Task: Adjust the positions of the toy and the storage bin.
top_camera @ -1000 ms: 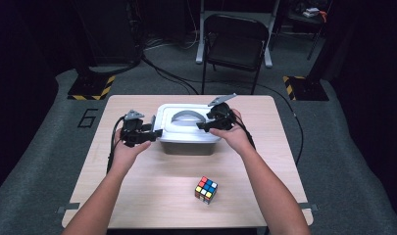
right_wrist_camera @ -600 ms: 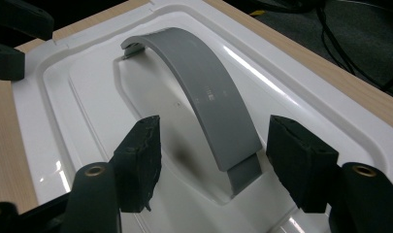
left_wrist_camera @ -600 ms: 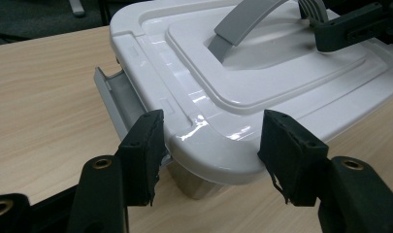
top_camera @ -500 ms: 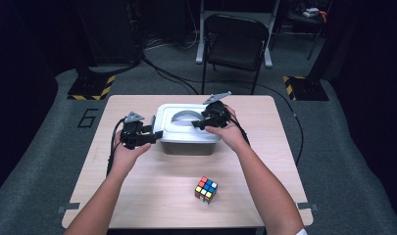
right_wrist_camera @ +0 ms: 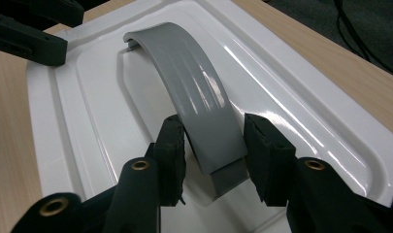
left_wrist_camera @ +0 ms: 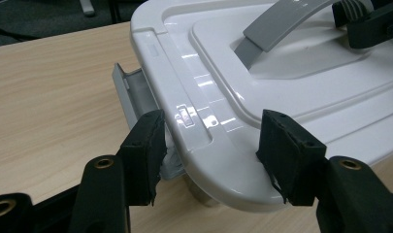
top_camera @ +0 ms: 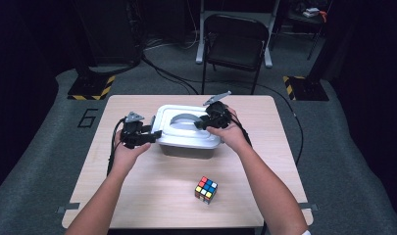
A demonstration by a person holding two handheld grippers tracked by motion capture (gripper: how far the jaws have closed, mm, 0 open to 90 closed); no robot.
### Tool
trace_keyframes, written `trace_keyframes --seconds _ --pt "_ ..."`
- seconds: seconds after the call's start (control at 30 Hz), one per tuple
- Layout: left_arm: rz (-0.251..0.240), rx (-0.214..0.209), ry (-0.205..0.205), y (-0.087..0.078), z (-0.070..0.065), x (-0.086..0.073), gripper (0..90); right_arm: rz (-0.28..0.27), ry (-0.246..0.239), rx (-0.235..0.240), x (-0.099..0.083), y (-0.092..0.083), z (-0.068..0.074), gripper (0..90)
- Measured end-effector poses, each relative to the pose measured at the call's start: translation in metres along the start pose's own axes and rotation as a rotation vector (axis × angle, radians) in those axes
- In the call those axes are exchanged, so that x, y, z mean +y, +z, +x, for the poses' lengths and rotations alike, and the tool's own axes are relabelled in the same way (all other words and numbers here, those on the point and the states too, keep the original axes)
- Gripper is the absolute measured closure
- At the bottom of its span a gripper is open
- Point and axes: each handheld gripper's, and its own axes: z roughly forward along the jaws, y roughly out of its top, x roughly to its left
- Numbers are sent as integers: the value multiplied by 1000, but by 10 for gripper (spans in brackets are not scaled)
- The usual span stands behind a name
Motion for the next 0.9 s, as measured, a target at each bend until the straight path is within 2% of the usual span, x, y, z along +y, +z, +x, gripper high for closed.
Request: trace_keyframes --seconds 0.03,0.13,0.17,0.27,0.5,0.57,0.63,0.67,0.73,0.77,0.9 --pt "-2 1 6 0 0 0 431 10 12 -2 0 -1 2 612" --pt "-4 -6 -3 1 0 1 432 22 -10 4 0 -2 3 621" --pt "-4 -3 -3 1 1 1 432 30 5 4 0 -3 5 623" --pt "-3 -9 -9 2 1 1 433 43 -12 7 -1 -5 6 630" --pt "-5 -22 -13 5 -2 2 429 78 -11 16 -4 -13 13 642" --pt "-3 -31 -1 7 -3 3 427 80 -8 18 -7 -16 13 645" --pt "-12 -42 -6 9 -6 3 426 83 6 16 -11 -20 15 649" --pt "1 -47 11 10 -6 4 426 81 9 16 -13 -22 14 650" --pt "-8 -53 6 12 -10 5 426 80 24 21 -18 -27 15 652" --pt "-3 -55 18 13 -11 5 426 70 20 23 -20 -29 15 653" --pt "0 -75 21 16 -16 6 427 61 23 21 -31 -39 18 658"
